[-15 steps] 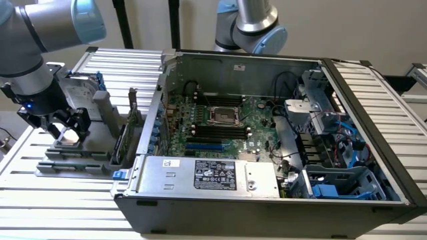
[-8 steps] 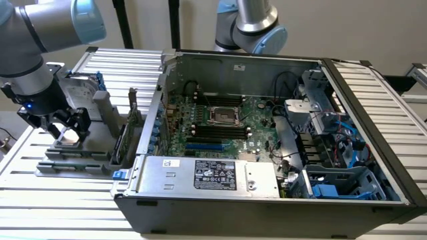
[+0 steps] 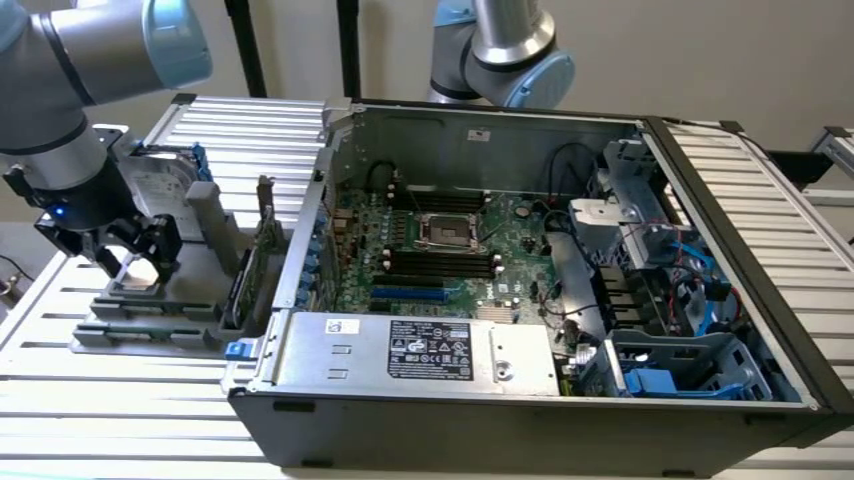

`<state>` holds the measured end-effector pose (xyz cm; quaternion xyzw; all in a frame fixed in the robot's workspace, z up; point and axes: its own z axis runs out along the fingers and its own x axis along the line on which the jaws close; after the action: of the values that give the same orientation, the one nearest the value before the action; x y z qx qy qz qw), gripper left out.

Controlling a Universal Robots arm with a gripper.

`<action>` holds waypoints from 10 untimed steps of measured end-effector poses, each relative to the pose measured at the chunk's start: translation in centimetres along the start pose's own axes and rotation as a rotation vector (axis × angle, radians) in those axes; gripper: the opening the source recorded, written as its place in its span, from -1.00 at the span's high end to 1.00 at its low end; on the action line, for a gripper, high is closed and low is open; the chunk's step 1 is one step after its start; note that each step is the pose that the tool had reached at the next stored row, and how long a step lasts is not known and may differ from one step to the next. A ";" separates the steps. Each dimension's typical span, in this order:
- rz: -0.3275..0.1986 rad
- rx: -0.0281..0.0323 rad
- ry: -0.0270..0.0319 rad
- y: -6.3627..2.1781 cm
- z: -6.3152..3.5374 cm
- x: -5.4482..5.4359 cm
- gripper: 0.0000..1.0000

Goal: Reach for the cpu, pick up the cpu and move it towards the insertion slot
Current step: 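Pick up the cpu and move it towards the insertion slot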

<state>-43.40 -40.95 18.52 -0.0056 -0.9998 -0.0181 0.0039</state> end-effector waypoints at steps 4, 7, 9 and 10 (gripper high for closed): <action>-0.002 0.0001 0.0002 0.00 0.04 0.0 -0.42; -0.003 0.0001 0.0002 0.00 0.05 0.1 -0.42; -0.004 0.0001 0.0003 0.00 0.05 0.1 -0.42; -0.004 0.0001 0.0003 0.00 0.05 0.1 -0.38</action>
<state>-43.45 -40.94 18.47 -0.0037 -0.9998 -0.0180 0.0040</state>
